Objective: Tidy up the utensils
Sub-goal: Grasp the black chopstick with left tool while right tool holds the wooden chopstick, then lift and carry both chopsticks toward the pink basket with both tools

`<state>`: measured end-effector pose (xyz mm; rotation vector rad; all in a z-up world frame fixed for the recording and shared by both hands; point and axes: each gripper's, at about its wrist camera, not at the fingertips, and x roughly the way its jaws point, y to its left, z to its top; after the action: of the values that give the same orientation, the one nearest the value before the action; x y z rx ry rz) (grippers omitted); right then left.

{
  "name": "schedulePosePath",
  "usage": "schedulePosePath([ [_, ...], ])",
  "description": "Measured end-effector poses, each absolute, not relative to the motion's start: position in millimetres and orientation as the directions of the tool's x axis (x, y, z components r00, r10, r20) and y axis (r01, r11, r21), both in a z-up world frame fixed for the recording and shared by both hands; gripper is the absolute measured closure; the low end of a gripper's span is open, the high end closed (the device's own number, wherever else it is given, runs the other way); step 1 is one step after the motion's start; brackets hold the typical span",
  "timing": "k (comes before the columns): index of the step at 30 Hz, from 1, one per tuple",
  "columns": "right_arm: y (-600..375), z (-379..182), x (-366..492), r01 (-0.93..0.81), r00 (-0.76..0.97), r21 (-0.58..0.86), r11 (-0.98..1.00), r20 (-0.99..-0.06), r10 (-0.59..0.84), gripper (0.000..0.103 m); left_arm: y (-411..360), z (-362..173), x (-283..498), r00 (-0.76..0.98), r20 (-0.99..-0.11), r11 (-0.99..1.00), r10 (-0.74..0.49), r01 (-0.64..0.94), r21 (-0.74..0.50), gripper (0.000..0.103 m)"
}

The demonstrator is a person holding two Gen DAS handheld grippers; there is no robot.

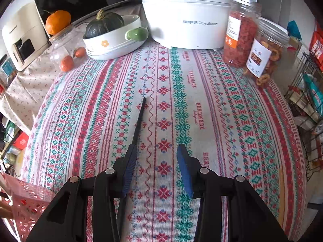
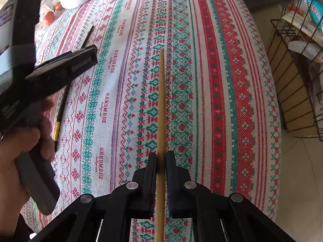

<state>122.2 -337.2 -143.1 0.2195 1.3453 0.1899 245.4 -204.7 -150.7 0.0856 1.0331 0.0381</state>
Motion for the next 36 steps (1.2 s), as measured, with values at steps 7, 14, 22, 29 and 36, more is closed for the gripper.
schedulePosePath([
  [7,-332,-146,124,-0.019,0.212,0.267,0.964,-0.941,0.265,0.098,-192,-164,269,0.470,-0.882,0.999,0.042,-0.008,0.043,0.071],
  [14,-337,-141,121,0.023,0.238,0.259,0.966,-0.940,0.246,0.098,-199,-163,253,0.427,-0.904,0.997,-0.033,0.079,0.001,0.098],
  [22,-346,-107,106,0.103,0.371,0.305,0.947,-0.895,0.248,0.098,-194,-123,188,0.435,-0.848,0.939,-0.304,0.289,-0.188,0.098],
  [29,-334,-71,86,0.083,0.498,0.336,0.938,-0.829,0.254,0.098,-165,-73,128,0.476,-0.772,0.888,-0.422,0.388,-0.246,0.098],
  [36,-307,-38,64,0.001,0.632,0.321,0.947,-0.734,0.248,0.098,-116,-6,72,0.585,-0.651,0.860,-0.484,0.456,-0.229,0.098],
])
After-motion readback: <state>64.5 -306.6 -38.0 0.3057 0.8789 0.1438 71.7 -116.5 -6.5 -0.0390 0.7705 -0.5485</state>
